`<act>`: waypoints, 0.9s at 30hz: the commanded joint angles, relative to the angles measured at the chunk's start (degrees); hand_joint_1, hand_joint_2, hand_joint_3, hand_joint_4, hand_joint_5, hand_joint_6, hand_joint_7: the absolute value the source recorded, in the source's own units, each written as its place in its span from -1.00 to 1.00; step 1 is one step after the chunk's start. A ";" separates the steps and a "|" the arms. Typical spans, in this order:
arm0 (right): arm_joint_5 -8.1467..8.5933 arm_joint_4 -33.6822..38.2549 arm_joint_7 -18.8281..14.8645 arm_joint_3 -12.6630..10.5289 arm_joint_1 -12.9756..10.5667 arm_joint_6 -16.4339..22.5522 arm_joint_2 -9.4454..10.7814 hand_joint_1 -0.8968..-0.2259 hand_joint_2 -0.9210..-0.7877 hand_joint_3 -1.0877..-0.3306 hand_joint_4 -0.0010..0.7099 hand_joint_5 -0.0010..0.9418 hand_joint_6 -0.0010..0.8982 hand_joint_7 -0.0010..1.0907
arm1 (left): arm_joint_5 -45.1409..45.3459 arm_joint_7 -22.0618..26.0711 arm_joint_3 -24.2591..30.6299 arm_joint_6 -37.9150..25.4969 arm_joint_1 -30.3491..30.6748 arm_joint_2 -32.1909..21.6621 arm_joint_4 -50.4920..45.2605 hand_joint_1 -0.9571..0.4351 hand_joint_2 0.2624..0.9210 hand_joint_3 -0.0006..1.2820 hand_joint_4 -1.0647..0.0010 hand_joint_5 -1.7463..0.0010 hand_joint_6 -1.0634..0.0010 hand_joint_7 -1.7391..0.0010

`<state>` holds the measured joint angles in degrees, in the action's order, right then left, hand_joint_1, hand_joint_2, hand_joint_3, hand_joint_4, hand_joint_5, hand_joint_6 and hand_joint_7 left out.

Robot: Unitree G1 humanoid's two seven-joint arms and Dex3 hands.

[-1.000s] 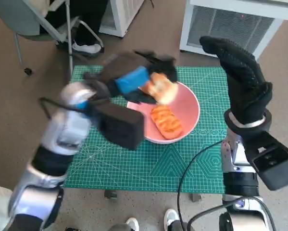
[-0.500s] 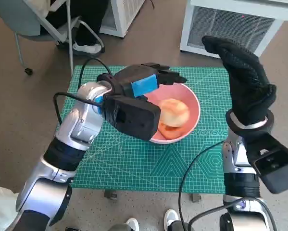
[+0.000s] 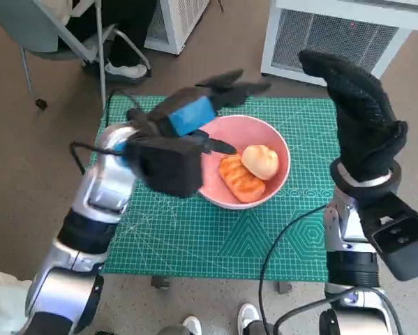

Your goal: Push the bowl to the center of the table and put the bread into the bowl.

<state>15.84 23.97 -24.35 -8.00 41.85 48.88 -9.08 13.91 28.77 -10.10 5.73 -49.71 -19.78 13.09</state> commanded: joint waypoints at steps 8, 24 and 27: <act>0.16 0.66 1.53 -1.20 2.46 -3.05 -0.58 0.02 -1.00 -0.09 -0.72 -0.29 -1.00 0.26 | -15.10 -11.51 10.66 15.87 7.38 9.56 -2.68 -0.30 1.00 -0.68 0.66 0.95 0.38 0.93; -1.60 0.29 4.49 -0.49 5.55 -5.90 0.45 -0.01 -1.00 -0.06 -0.55 -0.50 -1.00 0.25 | -23.39 -11.72 13.46 25.64 8.01 12.65 1.55 -0.36 1.00 -0.57 0.58 0.97 0.38 0.94; -1.35 0.27 4.53 -0.26 5.84 -6.41 0.56 -0.02 -1.00 -0.06 -0.53 -0.51 -1.00 0.25 | -23.15 -11.97 13.39 25.93 8.11 12.77 1.67 -0.36 1.00 -0.59 0.57 0.97 0.37 0.93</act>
<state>15.31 23.60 -20.26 -8.65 47.10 43.46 -8.80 -8.94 16.61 3.13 30.89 -42.14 -7.24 14.55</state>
